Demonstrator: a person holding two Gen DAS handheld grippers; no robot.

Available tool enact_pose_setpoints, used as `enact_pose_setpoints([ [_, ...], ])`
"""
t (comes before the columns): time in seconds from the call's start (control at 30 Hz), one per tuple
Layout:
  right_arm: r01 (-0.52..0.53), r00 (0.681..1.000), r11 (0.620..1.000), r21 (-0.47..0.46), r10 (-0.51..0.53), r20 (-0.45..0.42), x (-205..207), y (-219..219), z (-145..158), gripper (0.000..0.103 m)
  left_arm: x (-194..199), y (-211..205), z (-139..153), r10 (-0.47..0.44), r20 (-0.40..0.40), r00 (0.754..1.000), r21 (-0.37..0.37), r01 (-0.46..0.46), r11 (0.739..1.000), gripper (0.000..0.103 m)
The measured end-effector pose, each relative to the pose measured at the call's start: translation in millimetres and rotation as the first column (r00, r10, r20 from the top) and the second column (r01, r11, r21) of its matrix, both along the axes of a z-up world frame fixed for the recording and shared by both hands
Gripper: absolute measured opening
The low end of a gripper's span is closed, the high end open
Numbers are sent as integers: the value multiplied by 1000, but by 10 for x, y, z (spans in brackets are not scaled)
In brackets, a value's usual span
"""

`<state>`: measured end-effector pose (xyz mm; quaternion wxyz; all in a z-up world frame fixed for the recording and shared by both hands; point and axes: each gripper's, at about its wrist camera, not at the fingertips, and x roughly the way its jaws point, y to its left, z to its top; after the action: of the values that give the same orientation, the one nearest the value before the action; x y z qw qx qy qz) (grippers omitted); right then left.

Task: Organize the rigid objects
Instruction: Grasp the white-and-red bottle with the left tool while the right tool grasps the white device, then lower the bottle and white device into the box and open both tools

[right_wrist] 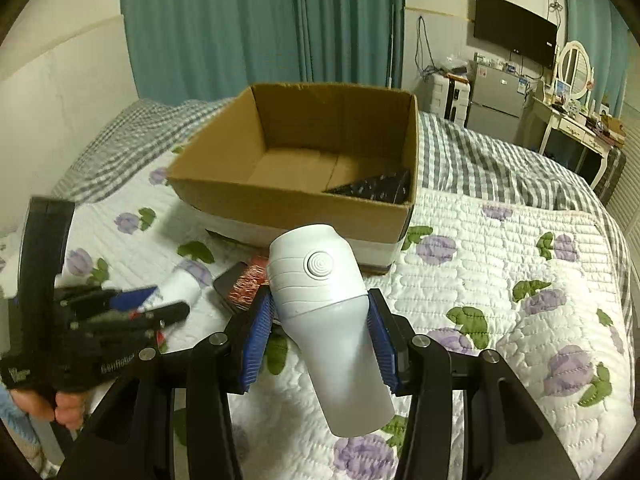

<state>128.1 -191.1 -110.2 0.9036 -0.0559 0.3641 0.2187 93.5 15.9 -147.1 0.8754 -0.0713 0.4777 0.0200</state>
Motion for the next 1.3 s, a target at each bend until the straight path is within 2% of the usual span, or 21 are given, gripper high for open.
enact_pose_setpoints([
  [0.17, 18, 1000, 999, 38, -19, 18, -157, -81, 149, 46, -310, -192, 77, -34, -4, 999, -7, 34, 999, 36],
  [0.27, 27, 999, 998, 58, -29, 40, -278, -138, 276, 46, -399, -211, 203, -51, 21, 998, -1, 51, 999, 36],
  [0.47, 15, 995, 997, 72, -23, 98, -426, -190, 576, 46, -499, -321, 797, -96, 147, 984, 50, 90, 995, 36],
  [0.63, 3, 987, 996, 89, -17, 158, -333, -201, 937, 46, -326, -352, 1383, -120, 271, 955, 103, 95, 990, 36],
  [0.83, 3, 974, 995, 96, -25, 224, 66, -155, 1321, 46, 133, -338, 1741, -120, 340, 933, 118, 84, 989, 36],
  [1.03, 3, 969, 996, 95, -26, 248, 606, -54, 1452, 46, 682, -243, 1707, -110, 342, 933, 126, 70, 989, 36],
  [1.3, -9, 975, 999, 42, 0, 222, 1174, 125, 1194, 46, 1345, -139, 1275, -105, 289, 951, 161, 59, 985, 37],
])
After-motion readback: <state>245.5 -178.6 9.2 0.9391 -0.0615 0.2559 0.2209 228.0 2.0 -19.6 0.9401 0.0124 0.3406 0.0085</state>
